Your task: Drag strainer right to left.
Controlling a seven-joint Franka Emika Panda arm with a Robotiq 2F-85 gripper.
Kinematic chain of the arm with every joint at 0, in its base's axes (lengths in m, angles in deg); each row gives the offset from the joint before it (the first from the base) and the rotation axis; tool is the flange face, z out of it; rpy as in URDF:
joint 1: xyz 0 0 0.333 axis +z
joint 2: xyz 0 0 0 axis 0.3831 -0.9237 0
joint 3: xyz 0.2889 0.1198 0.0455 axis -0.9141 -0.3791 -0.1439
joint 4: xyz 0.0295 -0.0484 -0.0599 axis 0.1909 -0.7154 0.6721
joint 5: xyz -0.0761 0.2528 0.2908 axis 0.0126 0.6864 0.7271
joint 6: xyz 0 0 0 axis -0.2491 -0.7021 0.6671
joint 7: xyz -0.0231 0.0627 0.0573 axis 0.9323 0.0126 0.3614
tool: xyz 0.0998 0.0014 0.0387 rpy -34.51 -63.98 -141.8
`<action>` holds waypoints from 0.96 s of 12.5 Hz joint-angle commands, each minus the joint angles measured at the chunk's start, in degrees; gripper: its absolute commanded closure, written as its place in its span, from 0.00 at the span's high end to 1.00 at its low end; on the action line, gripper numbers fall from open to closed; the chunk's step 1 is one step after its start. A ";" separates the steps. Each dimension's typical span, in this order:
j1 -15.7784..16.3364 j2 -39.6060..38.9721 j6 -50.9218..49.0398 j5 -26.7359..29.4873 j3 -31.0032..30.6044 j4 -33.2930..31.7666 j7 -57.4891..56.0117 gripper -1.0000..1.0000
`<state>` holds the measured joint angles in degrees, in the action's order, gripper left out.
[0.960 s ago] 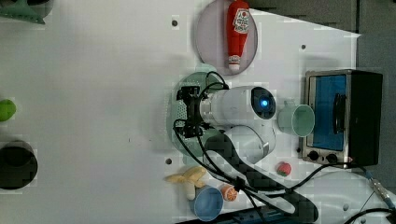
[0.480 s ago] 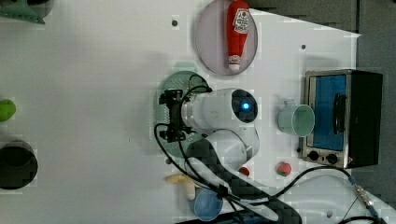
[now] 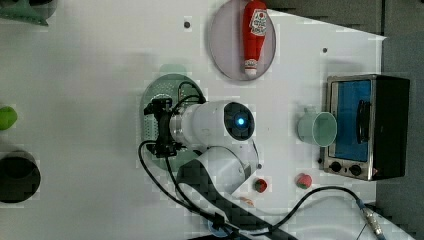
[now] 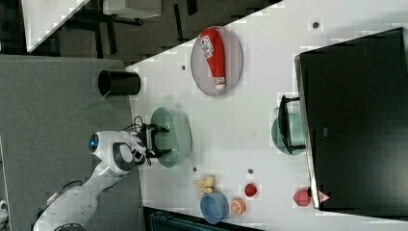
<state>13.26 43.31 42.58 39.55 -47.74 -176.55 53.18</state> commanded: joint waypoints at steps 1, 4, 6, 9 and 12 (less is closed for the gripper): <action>0.39 -0.25 0.42 -0.56 -0.51 1.01 4.71 1.00; 1.08 -0.89 0.52 -0.06 -0.50 2.02 4.71 1.00; 1.15 -0.56 -0.52 -0.18 -0.32 2.25 4.73 1.00; 1.12 4.50 -3.44 -5.54 3.53 0.90 -4.36 1.00; 0.67 13.60 -11.56 -6.06 10.04 0.19 -16.55 1.00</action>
<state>15.89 48.26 31.30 34.50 -42.21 -178.67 45.07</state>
